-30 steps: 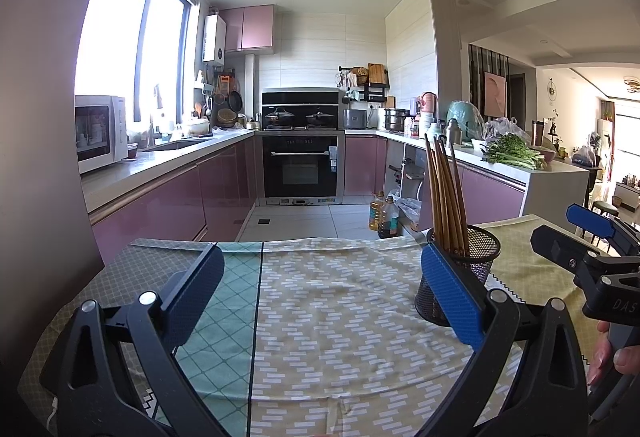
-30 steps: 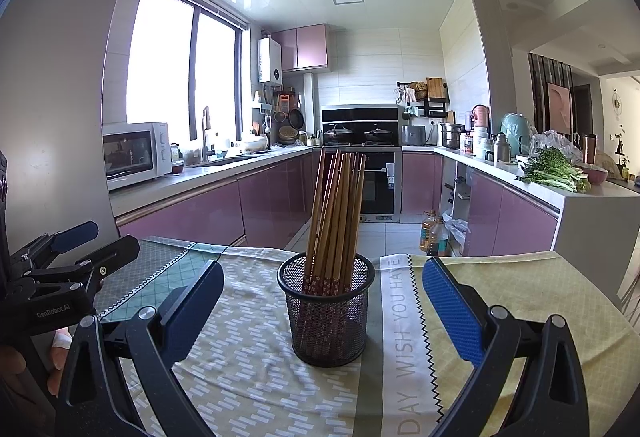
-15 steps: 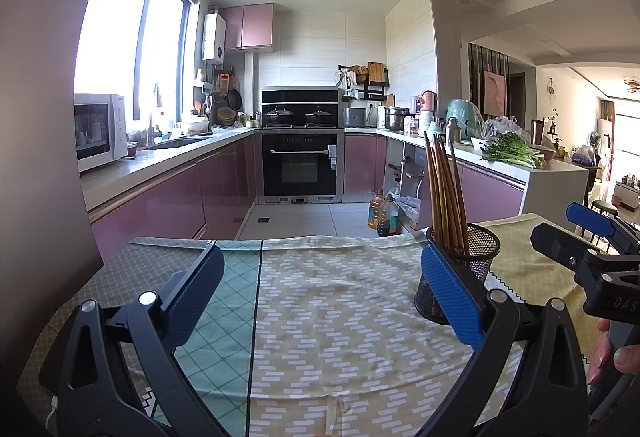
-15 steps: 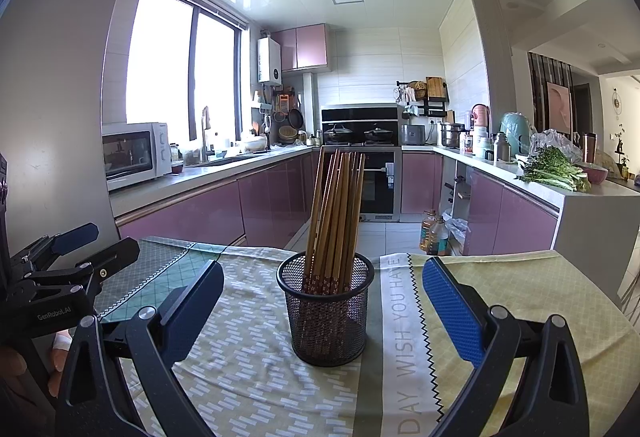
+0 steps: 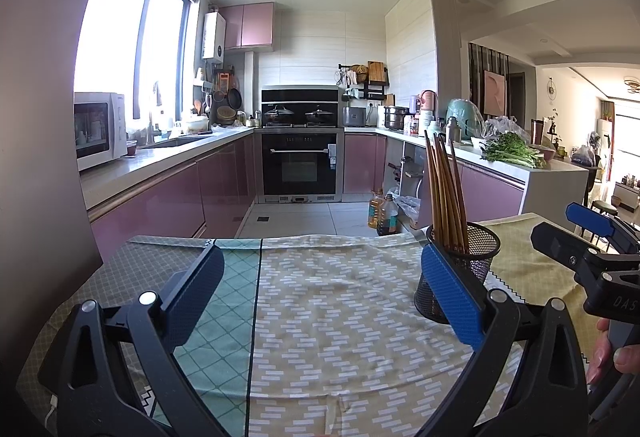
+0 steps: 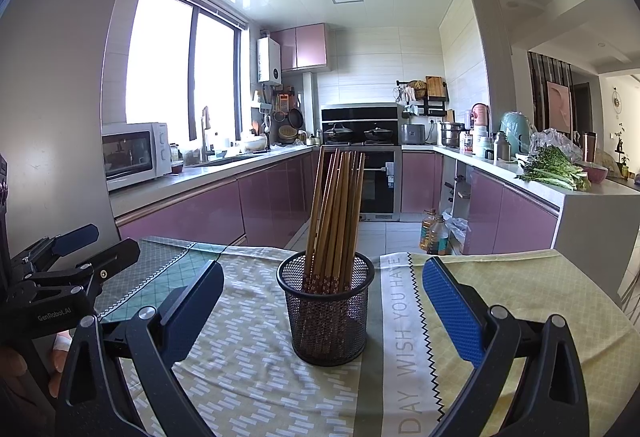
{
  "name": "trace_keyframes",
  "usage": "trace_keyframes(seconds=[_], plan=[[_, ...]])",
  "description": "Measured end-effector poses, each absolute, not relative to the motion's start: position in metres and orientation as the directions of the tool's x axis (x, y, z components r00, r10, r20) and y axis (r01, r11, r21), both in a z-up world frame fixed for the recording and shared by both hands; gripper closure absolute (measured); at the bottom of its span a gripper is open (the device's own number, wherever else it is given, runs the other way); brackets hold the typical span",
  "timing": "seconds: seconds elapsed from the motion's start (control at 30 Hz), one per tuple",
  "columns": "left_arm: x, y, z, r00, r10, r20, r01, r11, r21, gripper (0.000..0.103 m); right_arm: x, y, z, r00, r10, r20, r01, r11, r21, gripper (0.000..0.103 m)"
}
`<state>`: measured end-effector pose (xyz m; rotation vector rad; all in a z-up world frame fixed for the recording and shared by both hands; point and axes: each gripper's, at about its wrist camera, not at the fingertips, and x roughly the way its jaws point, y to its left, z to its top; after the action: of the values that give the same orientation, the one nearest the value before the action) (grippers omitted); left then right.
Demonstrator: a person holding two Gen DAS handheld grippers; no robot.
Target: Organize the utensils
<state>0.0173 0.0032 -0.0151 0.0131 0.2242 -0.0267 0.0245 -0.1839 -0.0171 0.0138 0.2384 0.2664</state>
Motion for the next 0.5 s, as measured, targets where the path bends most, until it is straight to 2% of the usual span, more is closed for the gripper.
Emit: trace_keyframes(seconds=[0.5], plan=[[0.0174,0.0028,-0.0164,0.974,-0.024,-0.226,0.027,1.0,0.009,0.006,0.0238,-0.1847,-0.0178,0.937,0.262,-0.233,-0.258,0.965,0.046,0.007]])
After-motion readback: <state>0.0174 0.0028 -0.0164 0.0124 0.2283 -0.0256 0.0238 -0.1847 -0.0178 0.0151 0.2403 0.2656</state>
